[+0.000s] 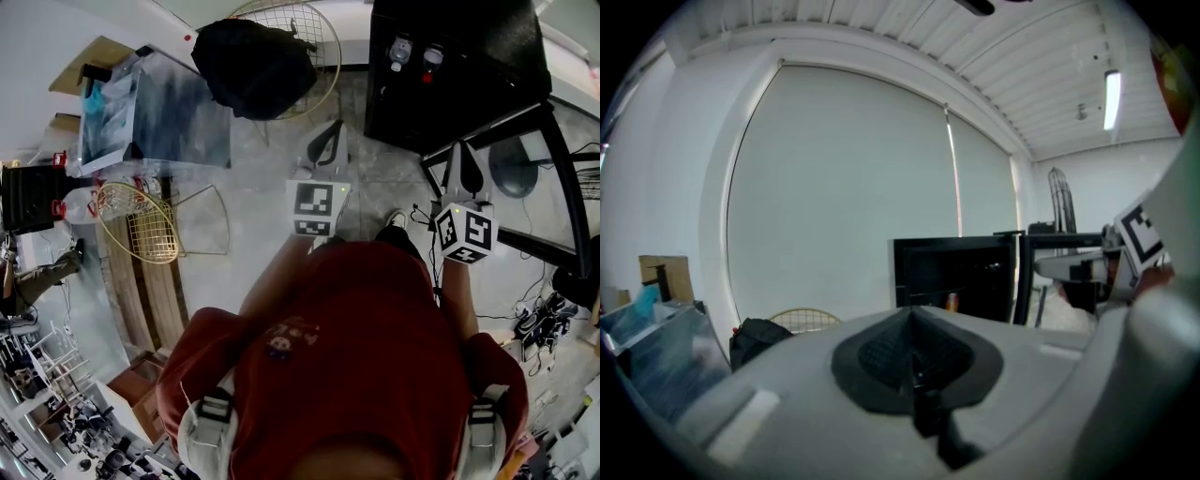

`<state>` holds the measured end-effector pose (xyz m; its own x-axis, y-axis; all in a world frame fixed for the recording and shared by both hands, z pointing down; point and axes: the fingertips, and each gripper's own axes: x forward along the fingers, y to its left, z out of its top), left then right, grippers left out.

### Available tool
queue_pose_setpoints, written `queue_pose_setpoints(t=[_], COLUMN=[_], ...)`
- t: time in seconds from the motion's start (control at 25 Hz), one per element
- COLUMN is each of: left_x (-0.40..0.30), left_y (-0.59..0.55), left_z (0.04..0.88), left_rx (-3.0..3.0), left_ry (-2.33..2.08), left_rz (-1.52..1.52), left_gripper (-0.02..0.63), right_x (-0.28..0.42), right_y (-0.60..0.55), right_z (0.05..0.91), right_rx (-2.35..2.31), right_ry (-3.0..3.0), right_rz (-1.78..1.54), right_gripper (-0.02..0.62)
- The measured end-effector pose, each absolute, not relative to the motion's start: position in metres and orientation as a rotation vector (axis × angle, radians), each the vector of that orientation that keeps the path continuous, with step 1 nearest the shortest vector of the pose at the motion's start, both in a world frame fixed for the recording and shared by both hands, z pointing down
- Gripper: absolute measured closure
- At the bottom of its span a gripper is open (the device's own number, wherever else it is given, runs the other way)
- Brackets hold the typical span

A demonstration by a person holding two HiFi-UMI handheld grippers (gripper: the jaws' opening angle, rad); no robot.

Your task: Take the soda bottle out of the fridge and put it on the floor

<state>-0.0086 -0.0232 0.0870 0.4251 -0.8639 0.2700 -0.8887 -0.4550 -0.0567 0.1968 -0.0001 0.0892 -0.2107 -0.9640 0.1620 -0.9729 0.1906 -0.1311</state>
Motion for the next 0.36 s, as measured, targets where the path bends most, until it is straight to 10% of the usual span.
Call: queue_pose_setpoints(t=[0.36], left_x=[-0.0076], left_y=[-0.0199], left_z=[0.0879], left_rx=[2.574], left_ry=[-1.588], left_rz=[0.405], left_gripper=[0.606], right_x=[0.1968], right_y=[0.001], right_z=[0.0918], right_rx=[1.941], right_ry=[-2.393], right_rz=[0.324], right_gripper=[0.594])
